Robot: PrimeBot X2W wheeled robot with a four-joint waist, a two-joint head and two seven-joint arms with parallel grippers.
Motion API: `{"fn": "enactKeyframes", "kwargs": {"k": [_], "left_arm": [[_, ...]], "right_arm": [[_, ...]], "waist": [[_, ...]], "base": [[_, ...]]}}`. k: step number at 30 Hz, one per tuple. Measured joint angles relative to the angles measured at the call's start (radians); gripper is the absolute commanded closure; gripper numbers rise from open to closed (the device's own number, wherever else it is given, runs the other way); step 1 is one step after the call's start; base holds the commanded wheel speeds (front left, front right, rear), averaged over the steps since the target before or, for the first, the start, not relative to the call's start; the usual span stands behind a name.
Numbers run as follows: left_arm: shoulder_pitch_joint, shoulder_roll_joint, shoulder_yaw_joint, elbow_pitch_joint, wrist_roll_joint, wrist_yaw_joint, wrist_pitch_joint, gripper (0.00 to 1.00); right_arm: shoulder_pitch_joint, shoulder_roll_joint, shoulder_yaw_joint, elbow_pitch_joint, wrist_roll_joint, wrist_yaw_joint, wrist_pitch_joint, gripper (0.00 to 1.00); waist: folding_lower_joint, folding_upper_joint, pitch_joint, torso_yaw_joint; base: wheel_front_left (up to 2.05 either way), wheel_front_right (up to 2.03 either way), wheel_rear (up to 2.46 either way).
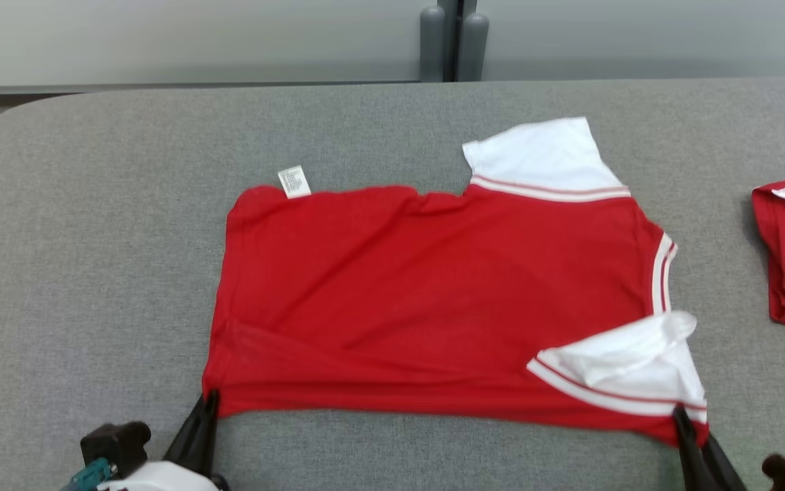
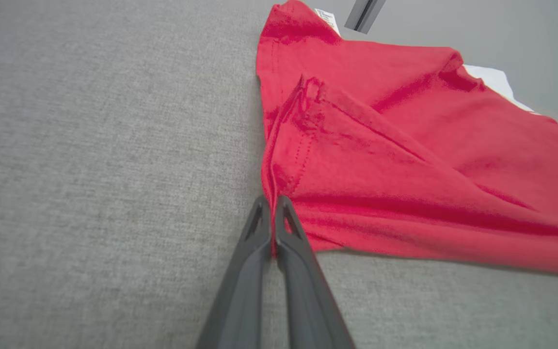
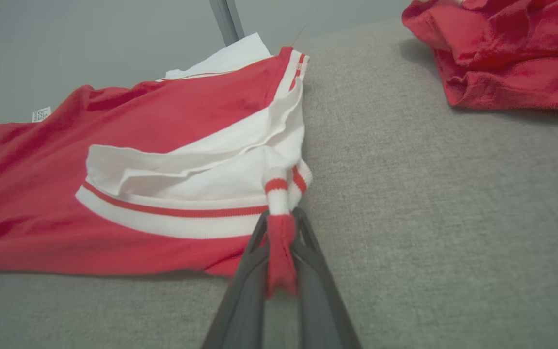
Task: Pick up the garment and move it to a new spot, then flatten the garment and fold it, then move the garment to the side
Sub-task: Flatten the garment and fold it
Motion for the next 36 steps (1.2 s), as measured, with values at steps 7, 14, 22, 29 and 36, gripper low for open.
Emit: {"fn": "enactKeyframes", "kwargs": {"k": [7, 14, 22, 29, 36], "left_arm": [[0.113, 0.02, 0.002, -0.077, -0.035, 0.024, 0.095, 1.0], [0.13, 0.024, 0.015, -0.114, -0.03, 0.054, 0.059, 0.0], [0.13, 0.032, 0.034, -0.215, 0.059, 0.128, -0.063, 0.0], [0.085, 0.053, 0.024, -0.351, 0.139, 0.163, -0.081, 0.0], [0.088, 0.059, 0.02, -0.399, 0.141, 0.18, -0.052, 0.0]], "right_arm": [[0.142, 0.016, 0.002, -0.085, 0.014, 0.001, 0.063, 1.0], [0.138, 0.021, -0.01, -0.125, -0.018, 0.0, 0.058, 0.0], [0.102, 0.019, -0.084, -0.284, -0.122, 0.0, 0.013, 0.0], [0.05, 0.021, -0.097, -0.442, -0.178, 0.0, 0.075, 0.0], [0.056, 0.041, -0.104, -0.492, -0.181, 0.0, 0.104, 0.0]], "waist": [[0.0, 0.0, -0.045, 0.007], [0.0, 0.0, -0.067, 0.002], [0.0, 0.0, -0.085, -0.006], [0.0, 0.0, -0.093, -0.016], [0.0, 0.0, -0.092, -0.019]], "base": [[0.0, 0.0, 0.0], [0.0, 0.0, 0.0], [0.0, 0.0, 0.0], [0.0, 0.0, 0.0], [0.0, 0.0, 0.0]]}}
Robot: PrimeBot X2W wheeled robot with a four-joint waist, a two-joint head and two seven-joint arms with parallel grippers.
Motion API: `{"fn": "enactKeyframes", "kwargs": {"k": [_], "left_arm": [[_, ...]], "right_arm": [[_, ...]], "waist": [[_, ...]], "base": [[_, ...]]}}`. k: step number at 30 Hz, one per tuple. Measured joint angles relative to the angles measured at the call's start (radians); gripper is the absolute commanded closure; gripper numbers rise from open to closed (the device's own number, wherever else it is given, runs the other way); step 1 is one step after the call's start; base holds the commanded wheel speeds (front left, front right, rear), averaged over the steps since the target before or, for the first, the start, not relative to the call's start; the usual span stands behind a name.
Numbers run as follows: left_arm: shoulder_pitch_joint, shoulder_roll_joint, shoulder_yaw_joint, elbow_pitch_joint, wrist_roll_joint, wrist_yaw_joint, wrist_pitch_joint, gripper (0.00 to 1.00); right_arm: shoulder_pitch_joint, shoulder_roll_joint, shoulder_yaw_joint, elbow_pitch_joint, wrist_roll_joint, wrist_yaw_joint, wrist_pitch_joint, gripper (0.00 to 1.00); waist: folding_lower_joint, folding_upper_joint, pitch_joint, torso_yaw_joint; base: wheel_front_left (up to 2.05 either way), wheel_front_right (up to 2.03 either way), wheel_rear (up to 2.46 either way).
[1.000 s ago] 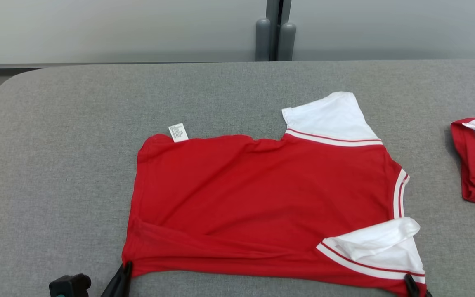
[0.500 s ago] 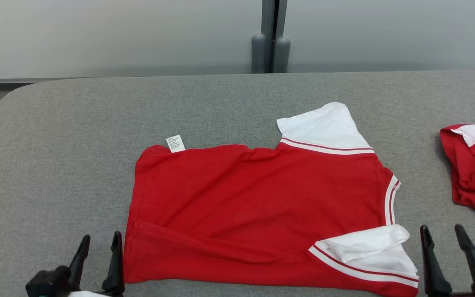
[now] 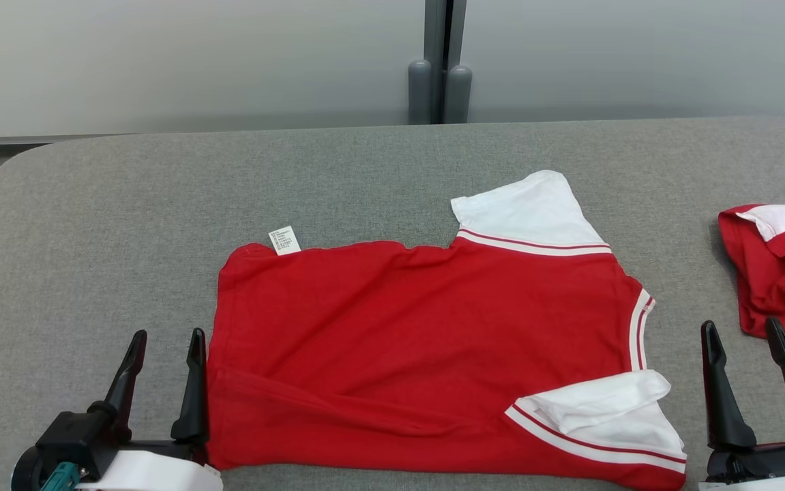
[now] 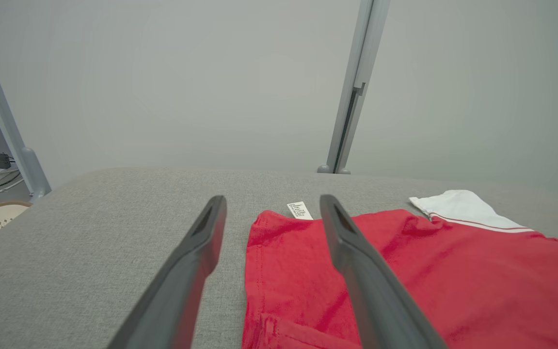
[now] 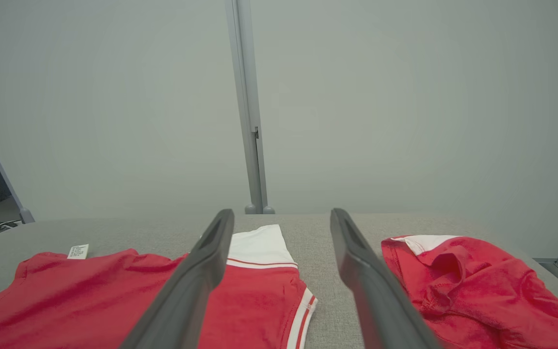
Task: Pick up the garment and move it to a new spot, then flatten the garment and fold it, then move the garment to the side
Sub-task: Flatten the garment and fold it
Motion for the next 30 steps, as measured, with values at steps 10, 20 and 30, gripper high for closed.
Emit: {"fn": "enactKeyframes", "kwargs": {"k": [10, 20, 30], "left_arm": [[-0.059, -0.003, -0.027, 0.026, -0.025, -0.018, 0.05, 0.0], [-0.445, -0.027, -0.011, 0.427, -0.154, -0.15, 0.15, 0.0], [-0.683, 0.014, -0.026, 0.813, -0.213, -0.227, 0.255, 0.0]], "right_arm": [[-0.002, 0.018, 0.005, -0.007, 0.007, 0.0, 0.002, 0.0], [-0.087, 0.022, 0.044, 0.002, 0.008, 0.0, -0.007, 0.0], [-0.141, 0.027, 0.059, 0.055, 0.029, 0.0, -0.037, 0.0]], "waist": [[0.0001, 0.0, 0.038, -0.005], [0.0, 0.0, 0.167, -0.043], [0.0, 0.0, 0.249, -0.103]], "base": [[0.0, 0.0, 0.0], [0.0, 0.0, 0.0], [0.0, 0.0, 0.0]]}}
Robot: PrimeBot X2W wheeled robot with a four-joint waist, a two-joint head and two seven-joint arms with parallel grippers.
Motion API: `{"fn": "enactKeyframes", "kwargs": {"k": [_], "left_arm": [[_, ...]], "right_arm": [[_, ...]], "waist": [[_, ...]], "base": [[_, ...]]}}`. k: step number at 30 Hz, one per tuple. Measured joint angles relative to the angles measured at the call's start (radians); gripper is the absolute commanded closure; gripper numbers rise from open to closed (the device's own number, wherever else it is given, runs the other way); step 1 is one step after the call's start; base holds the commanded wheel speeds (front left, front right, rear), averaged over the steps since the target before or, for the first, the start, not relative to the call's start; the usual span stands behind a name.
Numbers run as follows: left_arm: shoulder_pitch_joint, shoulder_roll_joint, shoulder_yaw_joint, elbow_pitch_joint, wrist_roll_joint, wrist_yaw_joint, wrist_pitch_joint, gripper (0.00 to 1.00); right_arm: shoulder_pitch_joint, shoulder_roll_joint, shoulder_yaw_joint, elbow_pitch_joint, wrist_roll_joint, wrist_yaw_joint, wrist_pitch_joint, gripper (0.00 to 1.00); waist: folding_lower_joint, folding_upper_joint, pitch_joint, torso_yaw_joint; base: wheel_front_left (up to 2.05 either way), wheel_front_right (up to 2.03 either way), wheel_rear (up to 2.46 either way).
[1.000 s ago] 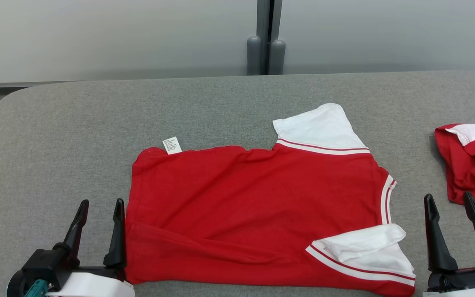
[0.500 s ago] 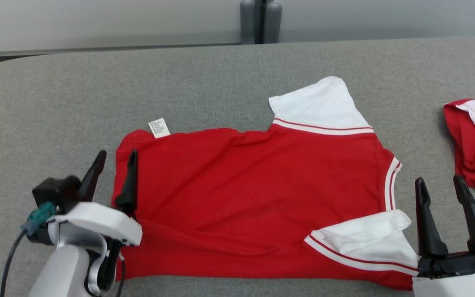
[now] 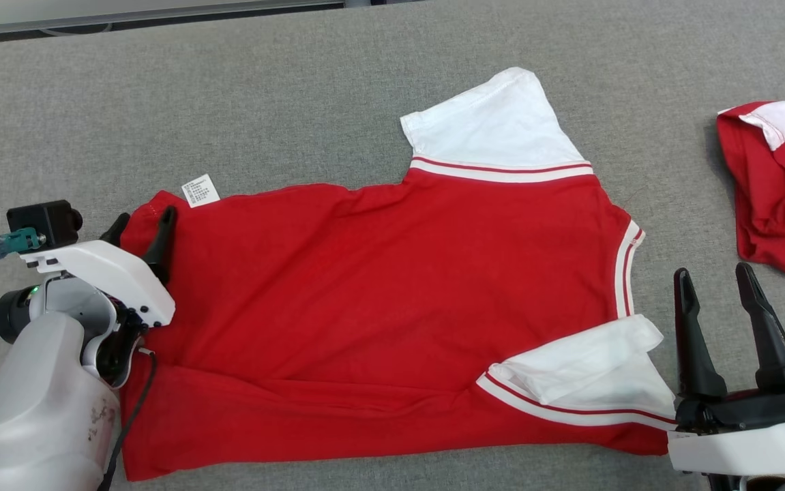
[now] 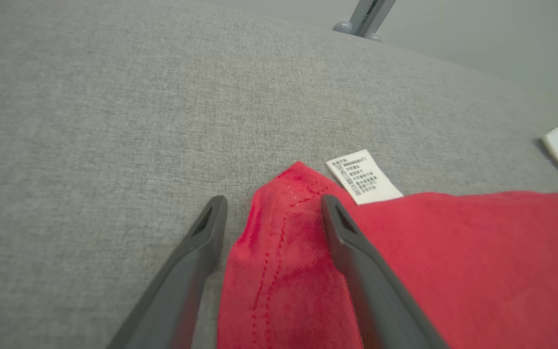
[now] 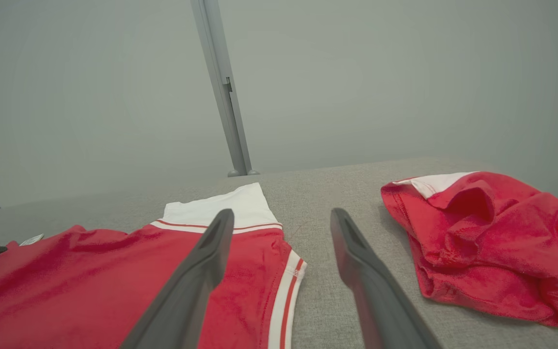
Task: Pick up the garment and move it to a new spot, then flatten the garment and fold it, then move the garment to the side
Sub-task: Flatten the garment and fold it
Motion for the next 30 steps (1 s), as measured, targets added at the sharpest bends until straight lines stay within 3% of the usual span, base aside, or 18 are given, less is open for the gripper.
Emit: {"fn": "enactKeyframes", "kwargs": {"k": [1, 3, 13, 18, 23, 30], "left_arm": [[-0.016, 0.002, -0.002, 0.016, -0.006, -0.002, 0.0, 0.0], [-0.039, 0.003, -0.012, 0.046, -0.012, -0.008, -0.002, 1.0], [-0.076, 0.004, -0.097, 0.084, -0.035, -0.016, -0.049, 1.0], [-0.114, -0.002, -0.141, 0.065, -0.056, -0.016, -0.082, 1.0], [-0.175, -0.025, -0.177, 0.039, -0.067, -0.016, -0.101, 1.0], [-0.246, -0.073, -0.239, 0.022, -0.097, -0.017, -0.13, 1.0]], "right_arm": [[0.0, 0.001, -0.002, 0.003, 0.0, 0.0, -0.003, 0.0], [-0.001, 0.001, -0.006, 0.011, 0.0, 0.0, -0.004, 0.0], [-0.04, -0.032, -0.082, 0.073, 0.024, 0.0, 0.004, 0.0], [-0.166, -0.073, -0.113, 0.153, 0.046, 0.0, 0.01, 0.0], [-0.353, -0.128, -0.073, 0.248, 0.087, 0.0, 0.028, 0.0], [-0.659, -0.248, 0.061, 0.427, 0.14, 0.0, 0.082, 0.0]], "waist": [[0.0, 0.0, 0.005, -0.002], [0.0, 0.0, 0.011, -0.005], [-0.0001, 0.0, 0.013, 0.018], [0.0, 0.0, 0.051, 0.045], [0.0, 0.0, 0.112, 0.078], [0.0, 0.0, 0.187, 0.154]], "base": [[0.0, 0.0, 0.0], [0.0, 0.0, 0.0], [0.0, 0.0, 0.0], [0.0, 0.0, 0.0], [0.0, 0.0, 0.0], [0.0, 0.0, 0.0]]}}
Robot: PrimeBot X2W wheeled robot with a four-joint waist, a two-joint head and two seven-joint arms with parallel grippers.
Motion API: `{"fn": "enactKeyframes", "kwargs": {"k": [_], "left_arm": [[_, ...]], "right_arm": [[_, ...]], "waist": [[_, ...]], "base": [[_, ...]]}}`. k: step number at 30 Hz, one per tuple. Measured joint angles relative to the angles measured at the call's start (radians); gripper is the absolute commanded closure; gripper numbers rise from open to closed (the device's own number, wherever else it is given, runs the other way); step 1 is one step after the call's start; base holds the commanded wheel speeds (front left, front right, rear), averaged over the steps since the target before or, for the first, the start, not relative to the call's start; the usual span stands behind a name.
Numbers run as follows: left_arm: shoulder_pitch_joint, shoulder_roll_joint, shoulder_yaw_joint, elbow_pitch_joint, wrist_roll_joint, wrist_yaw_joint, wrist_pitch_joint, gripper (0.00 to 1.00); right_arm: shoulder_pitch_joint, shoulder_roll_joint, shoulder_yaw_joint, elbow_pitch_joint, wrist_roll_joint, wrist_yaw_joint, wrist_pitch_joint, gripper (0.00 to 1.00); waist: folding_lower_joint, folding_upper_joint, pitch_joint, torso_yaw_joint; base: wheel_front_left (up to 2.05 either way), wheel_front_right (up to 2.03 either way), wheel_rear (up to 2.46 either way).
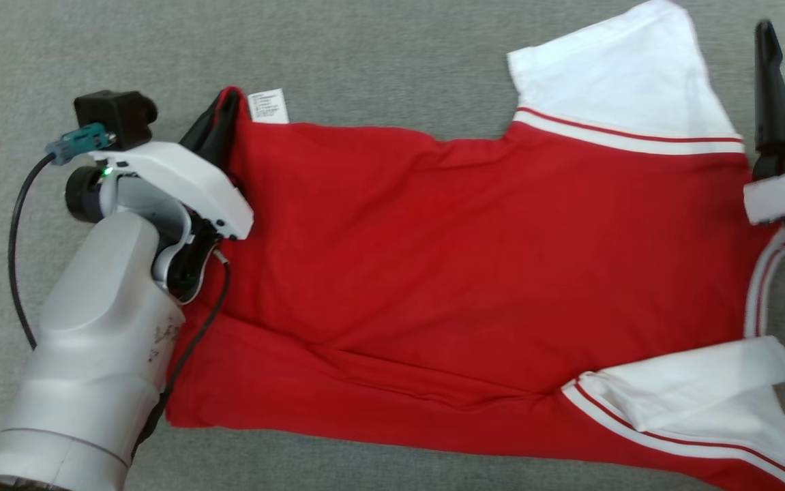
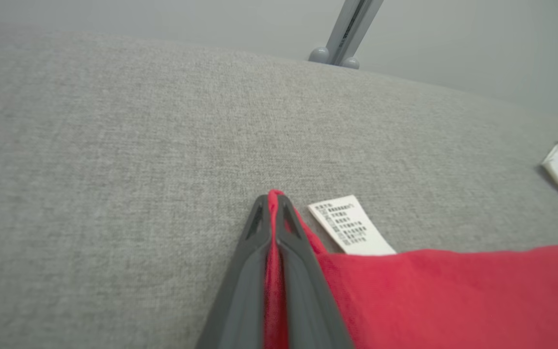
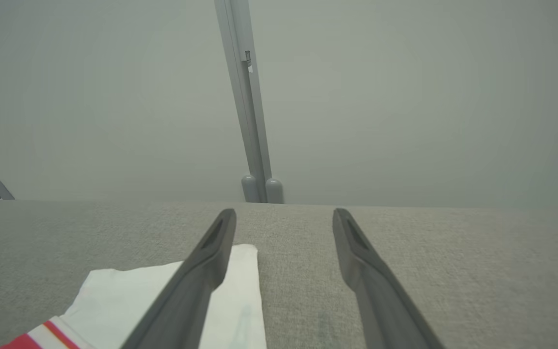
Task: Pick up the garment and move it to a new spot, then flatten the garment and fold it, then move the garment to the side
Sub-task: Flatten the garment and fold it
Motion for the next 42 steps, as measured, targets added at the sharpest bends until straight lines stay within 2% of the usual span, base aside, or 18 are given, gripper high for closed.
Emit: {"fn": "enactKeyframes", "kwargs": {"k": [4, 8, 12, 13, 14, 16, 20, 25, 30, 37, 42], "left_arm": [[-0.029, -0.027, -0.039, 0.005, -0.025, 0.0, -0.023, 1.0], [-0.055, -0.049, -0.078, 0.017, -0.051, 0.0, -0.039, 1.0], [-0.064, -0.054, -0.103, 0.029, -0.076, 0.0, -0.05, 1.0], [-0.066, -0.055, -0.111, 0.034, -0.083, 0.0, -0.054, 1.0], [-0.068, -0.055, -0.119, 0.039, -0.088, 0.0, -0.058, 1.0], [-0.07, -0.053, -0.131, 0.046, -0.105, 0.0, -0.067, 1.0], [-0.07, -0.046, -0.155, 0.061, -0.13, 0.0, -0.087, 1.0], [-0.064, -0.026, -0.171, 0.069, -0.165, 0.0, -0.113, 1.0], [-0.041, 0.013, -0.175, 0.046, -0.185, 0.0, -0.139, 1.0], [0.064, 0.077, -0.14, -0.051, -0.22, 0.0, -0.166, 1.0], [0.184, 0.124, -0.103, -0.167, -0.224, 0.038, -0.172, 1.0]], "right_arm": [[-0.129, -0.054, 0.083, 0.12, 0.024, 0.0, 0.044, 0.0], [-0.207, -0.093, 0.157, 0.238, 0.067, 0.0, 0.132, 0.0], [-0.242, -0.118, 0.206, 0.284, 0.106, 0.0, 0.202, 0.0], [-0.249, -0.126, 0.221, 0.291, 0.117, 0.0, 0.226, 0.21], [-0.254, -0.134, 0.238, 0.296, 0.134, 0.0, 0.248, 0.59], [-0.262, -0.151, 0.279, 0.298, 0.168, 0.0, 0.288, 1.0], [-0.262, -0.185, 0.32, 0.276, 0.226, 0.0, 0.295, 1.0], [-0.248, -0.214, 0.314, 0.228, 0.233, 0.0, 0.173, 1.0], [-0.169, -0.224, 0.293, 0.147, 0.238, 0.0, 0.062, 1.0], [0.039, -0.211, 0.222, -0.015, 0.237, 0.0, -0.03, 1.0], [0.232, -0.156, 0.164, -0.11, 0.243, 0.0, -0.046, 1.0]], "waist": [[0.0, 0.0, 0.028, 0.043], [0.0, 0.0, 0.044, 0.077], [0.0, 0.0, 0.044, 0.089], [0.0, 0.0, 0.042, 0.09], [0.0, 0.0, 0.04, 0.091], [0.0, 0.0, 0.036, 0.089], [0.0, 0.0, 0.025, 0.085], [0.0, 0.0, 0.001, 0.077], [0.0, 0.0, -0.043, 0.061], [0.0, 0.0, -0.115, 0.025], [0.0, 0.0, -0.161, 0.002]], "base": [[0.0, 0.0, 0.0], [0.0, 0.0, 0.0], [0.0, 0.0, 0.0], [0.0, 0.0, 0.0], [0.0, 0.0, 0.0], [0.0, 0.0, 0.0], [0.0, 0.0, 0.0], [0.0, 0.0, 0.0], [0.0, 0.0, 0.0], [0.0, 0.0, 0.0], [0.0, 0.0, 0.0]]}}
